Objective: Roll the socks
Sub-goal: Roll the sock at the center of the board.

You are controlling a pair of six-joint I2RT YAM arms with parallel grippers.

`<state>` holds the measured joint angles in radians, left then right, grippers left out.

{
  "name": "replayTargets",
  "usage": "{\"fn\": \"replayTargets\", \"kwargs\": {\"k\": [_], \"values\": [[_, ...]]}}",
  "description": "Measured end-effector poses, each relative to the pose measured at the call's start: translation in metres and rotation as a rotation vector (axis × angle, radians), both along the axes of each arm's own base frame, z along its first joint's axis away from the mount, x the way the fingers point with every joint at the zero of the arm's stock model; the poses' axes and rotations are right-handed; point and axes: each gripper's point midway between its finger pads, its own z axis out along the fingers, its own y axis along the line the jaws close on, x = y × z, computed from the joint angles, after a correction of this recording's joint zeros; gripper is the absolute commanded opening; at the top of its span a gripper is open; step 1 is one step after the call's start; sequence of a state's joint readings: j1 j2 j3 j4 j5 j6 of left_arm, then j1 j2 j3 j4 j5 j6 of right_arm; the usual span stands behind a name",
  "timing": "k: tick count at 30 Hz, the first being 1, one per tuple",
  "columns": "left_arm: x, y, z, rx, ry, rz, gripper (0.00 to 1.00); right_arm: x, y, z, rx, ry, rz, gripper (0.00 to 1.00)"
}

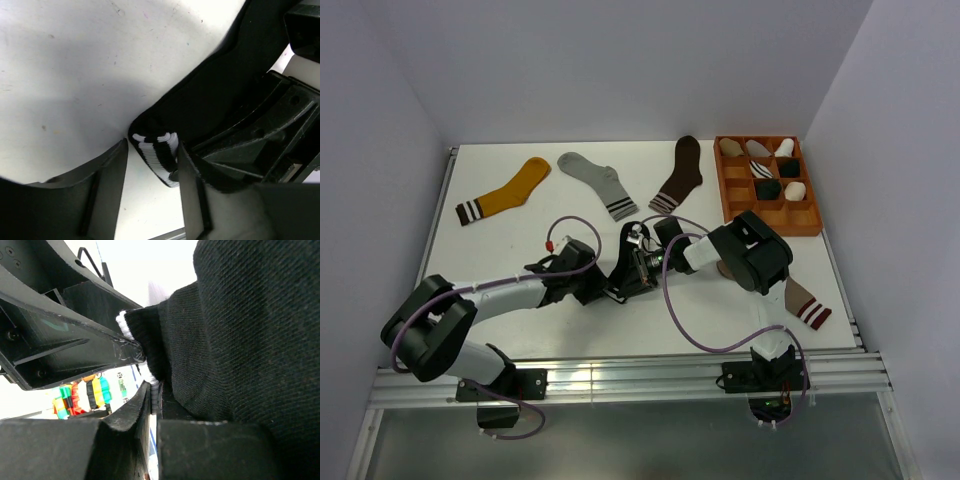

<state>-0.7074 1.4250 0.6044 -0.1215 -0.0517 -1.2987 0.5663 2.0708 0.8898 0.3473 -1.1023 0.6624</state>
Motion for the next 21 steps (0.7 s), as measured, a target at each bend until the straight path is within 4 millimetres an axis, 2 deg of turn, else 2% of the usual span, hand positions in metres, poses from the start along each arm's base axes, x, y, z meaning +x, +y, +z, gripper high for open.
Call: {"fn": "replayTargets", "kwargs": {"k": [5, 7, 8, 10, 11, 14, 17, 21], "values": [[0.002, -0.004, -0.002, -0.001, 0.009, 0.0, 0.37, 0.0, -0.002, 0.0, -0.017, -0.01, -0.005, 0.01], [0.002, -0.005, -0.003, 0.0, 0.013, -0.002, 0.32, 0.001, -0.003, 0.001, -0.037, -0.024, -0.014, 0.07], [0.003, -0.006, -0.003, 0.001, 0.015, -0.003, 0.3, 0.002, -0.004, 0.001, -0.046, -0.031, -0.017, 0.14], [0.004, -0.008, -0.003, 0.0, 0.018, -0.007, 0.23, 0.003, -0.006, 0.002, -0.067, -0.055, -0.028, 0.22], [0.005, -0.009, -0.002, 0.002, 0.018, -0.01, 0.21, 0.003, -0.007, 0.003, -0.079, -0.075, -0.033, 0.32], [0.006, -0.011, -0.003, 0.018, 0.031, -0.02, 0.2, 0.005, -0.009, 0.008, -0.116, -0.148, -0.057, 0.45], [0.007, -0.012, -0.003, 0.043, 0.042, -0.04, 0.2, 0.005, -0.012, 0.015, -0.171, -0.274, -0.084, 0.52], [0.009, -0.014, -0.003, 0.079, 0.059, -0.074, 0.19, 0.006, -0.022, 0.017, -0.297, -0.463, -0.134, 0.53]]}}
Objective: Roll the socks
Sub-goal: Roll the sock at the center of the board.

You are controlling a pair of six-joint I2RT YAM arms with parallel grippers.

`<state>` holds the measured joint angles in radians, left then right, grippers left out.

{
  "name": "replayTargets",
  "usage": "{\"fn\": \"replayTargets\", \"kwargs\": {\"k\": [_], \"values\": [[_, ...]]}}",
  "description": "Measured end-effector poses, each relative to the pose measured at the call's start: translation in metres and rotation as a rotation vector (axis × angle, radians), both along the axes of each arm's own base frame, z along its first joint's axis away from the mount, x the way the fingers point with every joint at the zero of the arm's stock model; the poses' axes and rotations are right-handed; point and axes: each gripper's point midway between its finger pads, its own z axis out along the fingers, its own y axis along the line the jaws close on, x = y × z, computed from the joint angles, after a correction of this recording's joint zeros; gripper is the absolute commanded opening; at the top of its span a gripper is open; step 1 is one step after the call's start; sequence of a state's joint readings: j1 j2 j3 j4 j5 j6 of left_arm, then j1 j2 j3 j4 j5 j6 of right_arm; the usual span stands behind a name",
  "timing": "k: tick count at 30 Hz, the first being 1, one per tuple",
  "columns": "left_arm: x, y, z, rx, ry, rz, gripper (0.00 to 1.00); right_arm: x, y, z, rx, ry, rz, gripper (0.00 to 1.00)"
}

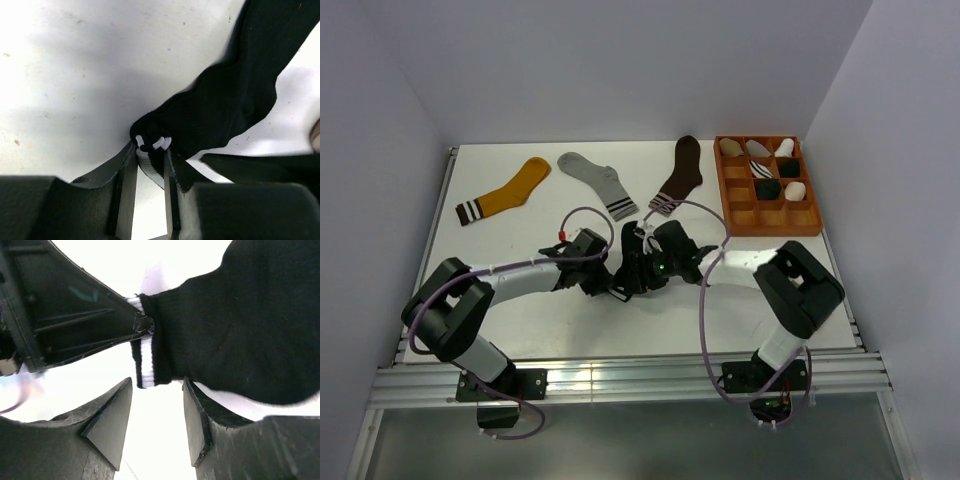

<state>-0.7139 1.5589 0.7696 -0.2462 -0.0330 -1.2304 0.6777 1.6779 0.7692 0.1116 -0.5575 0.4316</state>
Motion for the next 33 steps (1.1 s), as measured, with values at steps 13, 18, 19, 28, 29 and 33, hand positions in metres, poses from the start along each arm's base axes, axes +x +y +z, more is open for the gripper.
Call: {"fn": "replayTargets", "kwargs": {"k": [13, 18, 19, 28, 29, 33], "values": [[0.005, -0.004, 0.0, 0.081, 0.029, -0.1, 0.19, -0.016, 0.013, 0.019, -0.3, -0.581, 0.014, 0.53], [0.004, -0.004, 0.0, 0.088, 0.031, -0.112, 0.19, -0.018, 0.019, 0.016, -0.36, -0.663, 0.044, 0.5], [0.004, -0.004, 0.0, 0.087, 0.031, -0.113, 0.19, -0.018, 0.021, 0.014, -0.369, -0.67, 0.051, 0.49], [0.004, -0.005, 0.0, 0.083, 0.035, -0.114, 0.18, -0.014, 0.023, -0.005, -0.448, -0.694, 0.072, 0.49], [0.004, -0.005, 0.0, 0.083, 0.035, -0.114, 0.18, -0.013, 0.022, -0.006, -0.456, -0.696, 0.068, 0.49], [0.004, -0.005, 0.001, 0.081, 0.035, -0.118, 0.18, -0.008, 0.02, -0.011, -0.489, -0.705, 0.047, 0.49]]}}
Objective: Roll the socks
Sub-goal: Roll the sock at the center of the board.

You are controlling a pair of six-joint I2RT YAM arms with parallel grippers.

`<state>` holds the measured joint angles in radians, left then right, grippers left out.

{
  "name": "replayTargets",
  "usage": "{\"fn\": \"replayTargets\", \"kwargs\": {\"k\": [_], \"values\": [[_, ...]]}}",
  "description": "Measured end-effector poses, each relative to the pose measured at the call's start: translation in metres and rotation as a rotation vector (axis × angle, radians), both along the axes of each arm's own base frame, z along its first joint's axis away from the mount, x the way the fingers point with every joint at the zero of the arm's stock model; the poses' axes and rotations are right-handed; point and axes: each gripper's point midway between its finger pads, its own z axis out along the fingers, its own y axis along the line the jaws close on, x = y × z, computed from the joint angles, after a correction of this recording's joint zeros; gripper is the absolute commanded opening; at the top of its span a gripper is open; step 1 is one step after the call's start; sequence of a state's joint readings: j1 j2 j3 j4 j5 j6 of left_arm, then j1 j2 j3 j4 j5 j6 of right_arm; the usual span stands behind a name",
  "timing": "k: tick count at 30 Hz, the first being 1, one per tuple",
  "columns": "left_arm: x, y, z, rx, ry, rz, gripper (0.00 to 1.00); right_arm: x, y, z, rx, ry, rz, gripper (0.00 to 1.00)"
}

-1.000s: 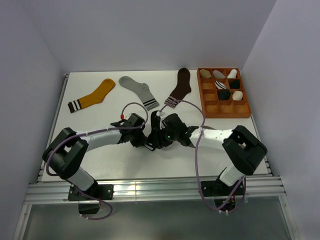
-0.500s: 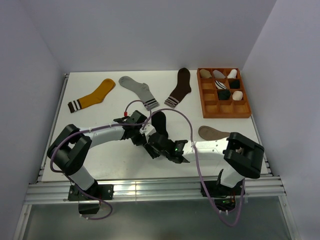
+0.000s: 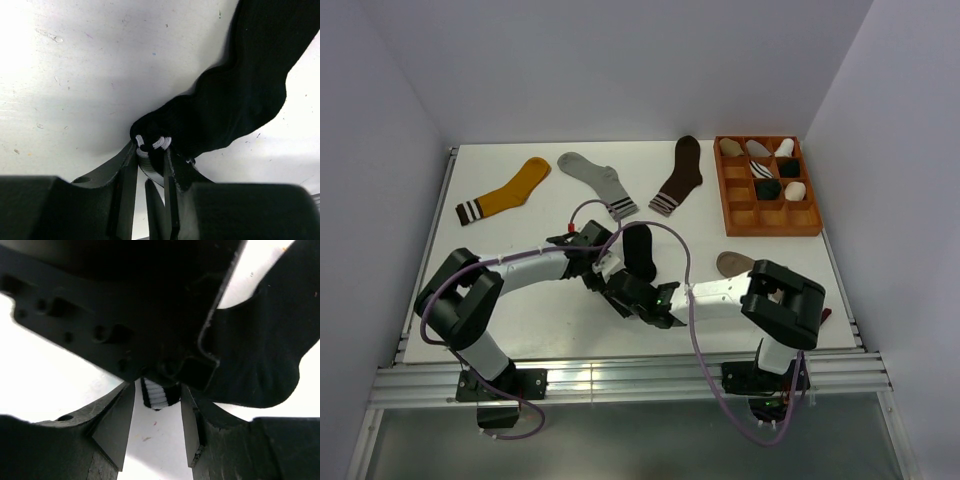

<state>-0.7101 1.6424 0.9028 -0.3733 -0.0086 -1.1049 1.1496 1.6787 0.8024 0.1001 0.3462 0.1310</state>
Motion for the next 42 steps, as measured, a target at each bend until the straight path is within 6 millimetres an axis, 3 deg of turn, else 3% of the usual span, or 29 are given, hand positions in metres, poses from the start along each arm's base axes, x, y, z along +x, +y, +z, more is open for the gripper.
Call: {"fn": "replayTargets", "kwargs": {"k": [3, 6, 7, 10, 14, 20, 32, 42], "values": [[0.0, 0.0, 0.0, -0.006, 0.006, -0.001, 0.18, 0.004, -0.002, -0.004, -0.021, -0.009, -0.027, 0.47], [0.002, 0.002, -0.001, -0.011, 0.012, 0.003, 0.18, 0.007, -0.001, -0.006, -0.028, -0.017, -0.047, 0.3], [0.003, 0.003, -0.001, -0.01, 0.011, 0.003, 0.18, 0.008, 0.0, -0.006, -0.027, -0.017, -0.051, 0.17], [0.003, 0.003, 0.0, -0.01, 0.008, 0.002, 0.24, 0.008, 0.001, -0.006, -0.025, -0.018, -0.057, 0.0], [0.004, 0.004, 0.0, -0.007, 0.002, 0.005, 0.45, 0.007, 0.001, -0.005, -0.019, -0.006, -0.048, 0.0], [0.005, 0.014, 0.004, 0.017, -0.024, 0.046, 0.64, 0.009, 0.0, -0.004, 0.056, 0.107, -0.012, 0.0], [0.003, 0.054, 0.034, -0.067, -0.13, 0.278, 0.7, 0.013, -0.012, -0.001, 0.322, 0.476, 0.014, 0.0], [0.002, 0.038, 0.043, -0.181, -0.179, 0.288, 0.66, -0.001, -0.031, -0.003, 0.613, 0.826, -0.052, 0.0]]}}
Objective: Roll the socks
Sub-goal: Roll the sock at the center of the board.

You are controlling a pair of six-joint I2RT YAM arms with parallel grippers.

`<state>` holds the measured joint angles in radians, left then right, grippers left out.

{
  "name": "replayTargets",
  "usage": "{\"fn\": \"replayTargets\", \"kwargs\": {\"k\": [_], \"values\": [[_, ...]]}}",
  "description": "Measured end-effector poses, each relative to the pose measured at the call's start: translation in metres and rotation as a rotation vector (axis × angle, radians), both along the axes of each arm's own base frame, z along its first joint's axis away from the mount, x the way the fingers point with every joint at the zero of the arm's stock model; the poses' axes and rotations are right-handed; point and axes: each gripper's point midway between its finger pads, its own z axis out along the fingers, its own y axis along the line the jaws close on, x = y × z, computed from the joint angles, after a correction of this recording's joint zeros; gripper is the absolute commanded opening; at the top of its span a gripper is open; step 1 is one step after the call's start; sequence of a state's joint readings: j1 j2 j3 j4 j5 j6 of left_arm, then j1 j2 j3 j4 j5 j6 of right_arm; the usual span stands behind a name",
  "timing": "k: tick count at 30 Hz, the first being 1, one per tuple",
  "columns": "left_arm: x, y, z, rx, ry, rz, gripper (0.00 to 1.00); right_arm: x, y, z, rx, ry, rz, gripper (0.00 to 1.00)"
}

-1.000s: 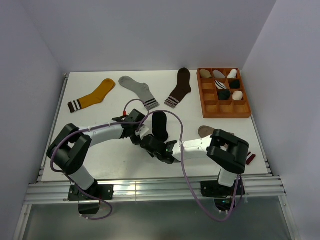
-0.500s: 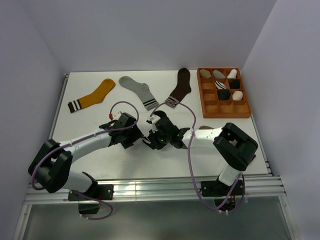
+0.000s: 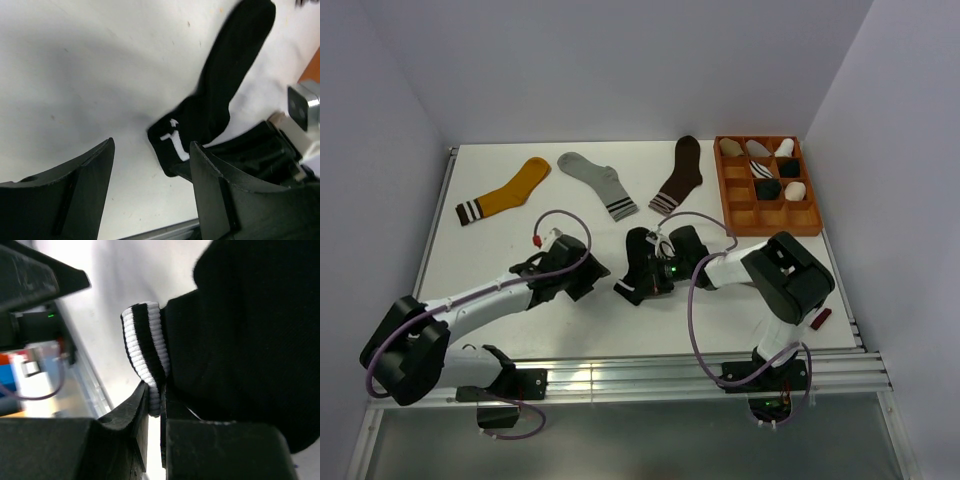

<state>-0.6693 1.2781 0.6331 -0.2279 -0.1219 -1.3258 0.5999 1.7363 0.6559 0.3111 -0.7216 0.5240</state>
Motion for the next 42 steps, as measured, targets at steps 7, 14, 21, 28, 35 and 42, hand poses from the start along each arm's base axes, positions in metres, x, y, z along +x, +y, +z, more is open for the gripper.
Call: {"fn": "replayTargets", "kwargs": {"k": [7, 14, 21, 28, 35, 42], "values": [[-0.01, -0.025, -0.011, -0.007, 0.012, -0.092, 0.63, -0.009, -0.001, 0.0, 0.051, 0.074, 0.007, 0.0], [0.026, -0.051, -0.012, 0.074, -0.015, -0.192, 0.6, -0.009, -0.003, -0.001, 0.03, 0.058, 0.03, 0.0], [0.051, -0.072, -0.029, 0.108, -0.001, -0.3, 0.52, -0.006, -0.005, -0.002, 0.002, 0.032, 0.042, 0.0], [0.056, -0.084, -0.041, 0.104, 0.026, -0.344, 0.3, -0.006, -0.005, -0.002, -0.021, 0.015, 0.053, 0.0], [0.058, -0.089, -0.047, 0.085, 0.035, -0.343, 0.0, -0.007, -0.005, -0.001, -0.05, -0.017, 0.058, 0.0], [0.064, -0.083, -0.046, 0.097, 0.025, -0.305, 0.0, -0.01, -0.005, -0.001, -0.066, -0.024, 0.065, 0.0]]}}
